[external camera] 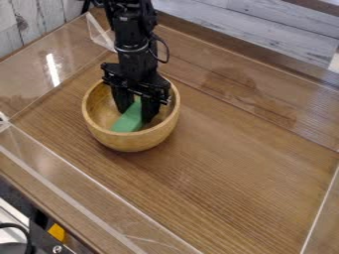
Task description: Remove the green block from inside the brown bowl and put it on the table
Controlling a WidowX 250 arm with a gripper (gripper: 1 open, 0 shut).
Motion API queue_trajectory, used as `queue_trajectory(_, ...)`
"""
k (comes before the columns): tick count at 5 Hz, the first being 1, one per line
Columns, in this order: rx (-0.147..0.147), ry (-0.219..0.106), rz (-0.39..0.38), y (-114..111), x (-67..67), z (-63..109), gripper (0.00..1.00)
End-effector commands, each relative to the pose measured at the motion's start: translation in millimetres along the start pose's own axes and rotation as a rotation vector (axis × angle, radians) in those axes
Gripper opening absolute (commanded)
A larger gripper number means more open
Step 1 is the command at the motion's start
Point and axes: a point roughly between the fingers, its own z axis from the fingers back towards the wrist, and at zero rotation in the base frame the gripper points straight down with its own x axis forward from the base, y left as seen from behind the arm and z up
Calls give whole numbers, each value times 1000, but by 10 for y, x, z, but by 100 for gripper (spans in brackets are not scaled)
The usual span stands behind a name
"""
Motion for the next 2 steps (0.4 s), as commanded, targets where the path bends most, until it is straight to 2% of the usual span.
queue_trajectory(1, 2, -39, 15, 20, 36, 128, 0)
queue_trajectory(2, -1, -47, 21, 16, 35, 169, 0)
